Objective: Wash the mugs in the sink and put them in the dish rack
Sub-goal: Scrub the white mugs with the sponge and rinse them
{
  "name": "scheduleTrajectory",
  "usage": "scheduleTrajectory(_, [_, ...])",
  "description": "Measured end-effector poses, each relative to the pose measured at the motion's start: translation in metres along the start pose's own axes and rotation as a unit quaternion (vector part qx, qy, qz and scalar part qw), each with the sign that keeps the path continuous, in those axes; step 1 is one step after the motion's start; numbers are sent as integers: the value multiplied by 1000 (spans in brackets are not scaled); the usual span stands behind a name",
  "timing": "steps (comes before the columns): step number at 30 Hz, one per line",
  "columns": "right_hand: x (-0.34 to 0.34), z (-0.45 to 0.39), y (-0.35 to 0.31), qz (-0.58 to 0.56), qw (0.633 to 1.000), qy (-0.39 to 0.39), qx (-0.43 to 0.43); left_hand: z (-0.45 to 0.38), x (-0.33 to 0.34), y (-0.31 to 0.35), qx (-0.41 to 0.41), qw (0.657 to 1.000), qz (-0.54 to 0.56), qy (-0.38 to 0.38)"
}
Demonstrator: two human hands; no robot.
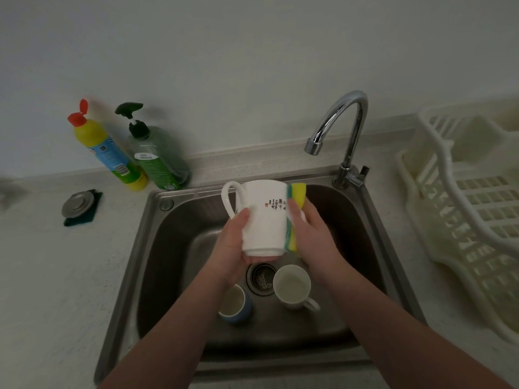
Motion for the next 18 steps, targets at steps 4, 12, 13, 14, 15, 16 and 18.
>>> scheduleTrajectory(4, [9,12,-31,126,984,26,-121,-1,1,3,-1,1000,13,-1])
scheduleTrajectory(12, [5,-10,12,-142,978,-93,123,-2,2,8,6,1000,6,-2])
scheduleTrajectory(13, [7,-9,11,-148,977,-105,112,-3,1,9,2,1000,13,5])
scheduleTrajectory(14, [8,-9,9,-146,979,-108,96,-4,0,9,-1,1000,20,14])
scheduleTrajectory(15, [8,-8,6,-131,984,-95,77,-5,0,10,-2,999,29,20])
scheduleTrajectory(16, [6,-7,3,-108,990,-73,58,-5,0,10,2,999,36,22])
scheduleTrajectory(18, [5,-5,-8,-56,998,-24,12,-7,3,11,14,998,49,21])
Point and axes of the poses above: each hand's wrist, its own z-axis away from the middle knuckle, its own x-axis out of the palm, y = z × x, the point moved 8 cm from there along -z, towards the middle knuckle, and after that the axes turned 15 degrees about x, right-handed, at the moved point
